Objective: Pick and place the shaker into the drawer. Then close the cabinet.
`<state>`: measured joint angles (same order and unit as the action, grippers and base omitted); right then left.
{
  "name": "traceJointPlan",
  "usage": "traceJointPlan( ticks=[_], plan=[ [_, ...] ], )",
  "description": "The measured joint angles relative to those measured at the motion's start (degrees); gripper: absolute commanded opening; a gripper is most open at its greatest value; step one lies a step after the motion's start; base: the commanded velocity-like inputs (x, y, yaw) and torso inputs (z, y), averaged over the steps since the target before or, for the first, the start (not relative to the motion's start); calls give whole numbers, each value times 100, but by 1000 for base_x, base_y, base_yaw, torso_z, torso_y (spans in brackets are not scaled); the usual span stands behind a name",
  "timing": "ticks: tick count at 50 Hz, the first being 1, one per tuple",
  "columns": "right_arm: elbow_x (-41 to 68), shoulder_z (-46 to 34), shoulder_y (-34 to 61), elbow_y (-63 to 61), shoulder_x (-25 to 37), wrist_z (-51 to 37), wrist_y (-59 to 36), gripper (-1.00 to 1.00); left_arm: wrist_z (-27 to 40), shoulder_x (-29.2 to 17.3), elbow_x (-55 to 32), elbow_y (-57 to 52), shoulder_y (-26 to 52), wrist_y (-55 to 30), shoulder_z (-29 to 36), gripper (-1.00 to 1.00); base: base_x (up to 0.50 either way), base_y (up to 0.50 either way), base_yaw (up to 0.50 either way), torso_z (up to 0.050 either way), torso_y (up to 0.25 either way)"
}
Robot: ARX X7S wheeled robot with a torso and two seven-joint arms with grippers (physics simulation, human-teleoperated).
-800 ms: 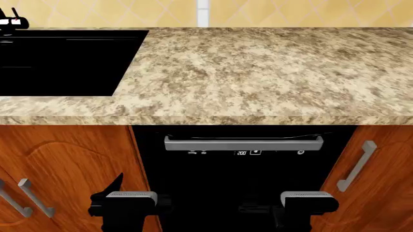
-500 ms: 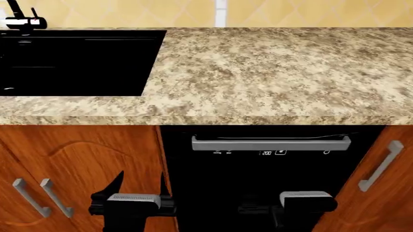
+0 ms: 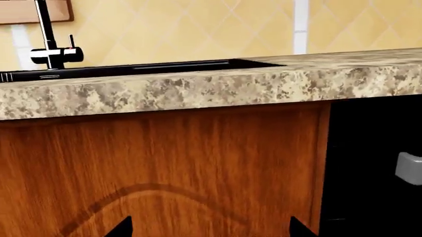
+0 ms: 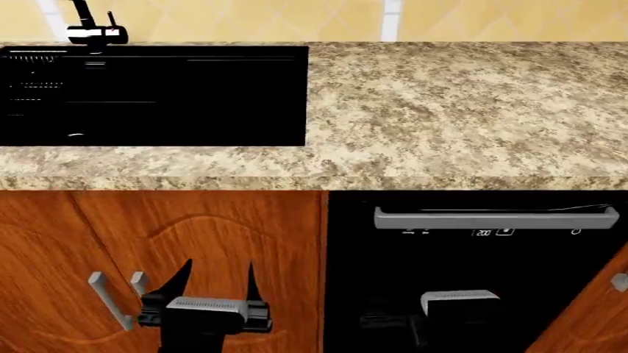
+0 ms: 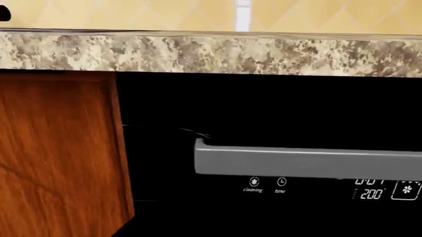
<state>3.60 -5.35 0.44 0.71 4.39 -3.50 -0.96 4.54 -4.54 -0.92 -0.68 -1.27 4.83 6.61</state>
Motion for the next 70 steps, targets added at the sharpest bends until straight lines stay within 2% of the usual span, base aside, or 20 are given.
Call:
traceJointPlan(
  ticks=[5,9,14,19,24,28,33,39,45,51,59,70],
  plan=[
    [174,61,25,-325,51,-74,-375,100,0,-69,-336,-284,71,-413,-95,100,0,0,0,0,0],
    [448,306,489,-1330,312,-266,-1568,100,70,-225,-752,-1033,501,-1378,-223,100,0,0,0,0,0],
    [879,546,2348,-2485,780,-531,-4004,100,284,-414,-1468,-2122,1986,-3294,-362,100,0,0,0,27,89],
    [1150,168,4981,-2355,1281,-493,-5708,100,328,-507,-1837,-2171,4086,-4584,-203,100,0,0,0,50,107],
    [1142,-642,7403,-1228,1581,-156,-6212,100,135,-522,-1796,-1189,6083,-4889,171,100,0,0,0,50,105],
    [796,-1266,9230,356,1396,407,-5841,100,-147,-361,-1622,291,7772,-4454,535,100,0,0,0,50,105],
    [-734,-822,10905,2453,788,1386,-5132,100,-293,-39,-2404,2843,10045,-3537,1796,100,0,0,0,50,104],
    [-2069,-350,12072,3974,323,2119,-4606,100,-290,195,-3579,4960,11665,-2859,3266,100,0,0,0,50,105],
    [-2756,-98,12704,4886,52,2518,-4348,100,-130,314,-4573,6100,12515,-2550,4500,100,0,0,0,45,76],
    [-3055,39,13047,5444,-101,2747,-4293,100,32,377,-5663,6753,12967,-2749,5426,100,0,0,0,0,0],
    [-3152,128,13274,5836,-187,2887,-4389,100,48,418,-6741,7182,13313,-2971,6275,100,2,0,0,0,0],
    [-3135,168,13403,6056,-200,2946,-4674,100,11,438,-7749,7345,13480,-3123,7117,100,480,-192,0,0,0]
  ],
)
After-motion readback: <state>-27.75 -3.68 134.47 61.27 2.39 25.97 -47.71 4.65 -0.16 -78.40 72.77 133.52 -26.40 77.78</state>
